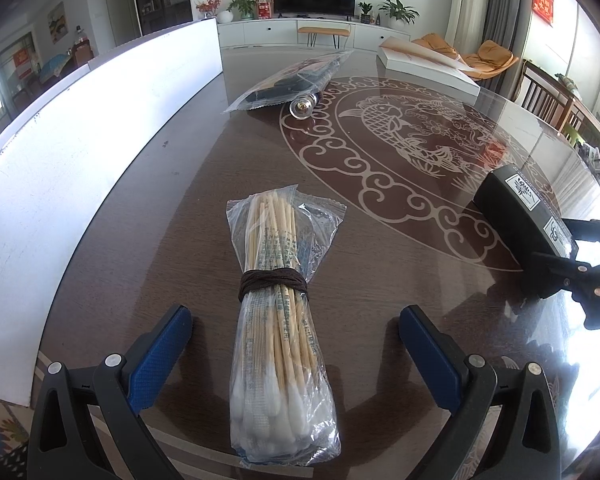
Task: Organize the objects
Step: 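Carry the swab bag and soap box over the white box with both tools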
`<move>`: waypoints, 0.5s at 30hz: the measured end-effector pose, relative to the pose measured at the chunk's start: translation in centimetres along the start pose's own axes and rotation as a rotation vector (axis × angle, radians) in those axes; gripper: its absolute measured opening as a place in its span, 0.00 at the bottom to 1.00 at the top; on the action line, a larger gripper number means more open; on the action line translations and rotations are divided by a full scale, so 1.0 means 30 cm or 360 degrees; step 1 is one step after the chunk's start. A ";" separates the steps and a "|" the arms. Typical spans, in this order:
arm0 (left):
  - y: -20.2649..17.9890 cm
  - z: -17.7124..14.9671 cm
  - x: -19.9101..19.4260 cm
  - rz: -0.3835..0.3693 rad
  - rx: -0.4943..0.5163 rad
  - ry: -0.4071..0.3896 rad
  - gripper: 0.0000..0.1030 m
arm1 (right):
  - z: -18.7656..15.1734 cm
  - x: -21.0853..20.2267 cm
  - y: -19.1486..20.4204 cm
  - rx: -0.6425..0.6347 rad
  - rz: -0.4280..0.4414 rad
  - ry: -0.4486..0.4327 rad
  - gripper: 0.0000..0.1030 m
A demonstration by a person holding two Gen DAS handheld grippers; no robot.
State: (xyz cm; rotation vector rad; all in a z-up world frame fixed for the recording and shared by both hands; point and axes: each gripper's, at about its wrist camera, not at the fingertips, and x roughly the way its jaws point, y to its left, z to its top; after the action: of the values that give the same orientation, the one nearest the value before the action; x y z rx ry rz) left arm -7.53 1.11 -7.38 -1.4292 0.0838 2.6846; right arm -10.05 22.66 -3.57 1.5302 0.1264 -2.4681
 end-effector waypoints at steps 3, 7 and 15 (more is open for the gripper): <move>0.001 0.000 -0.001 -0.0015 0.0015 0.0014 1.00 | 0.040 0.042 0.027 -0.0057 0.0013 0.0125 1.00; 0.008 0.004 -0.041 -0.0168 0.0025 -0.0062 0.27 | 0.044 0.022 0.045 -0.0107 -0.0035 0.0111 0.57; 0.178 0.044 -0.297 -0.0301 -0.0233 -0.0436 0.27 | 0.170 -0.175 0.146 -0.0015 0.0168 -0.0182 0.57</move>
State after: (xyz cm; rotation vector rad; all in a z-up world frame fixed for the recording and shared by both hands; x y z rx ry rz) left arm -4.28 -4.61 0.74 -1.0272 -0.2596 2.7414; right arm -11.20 18.23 3.61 1.3520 0.0364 -2.4602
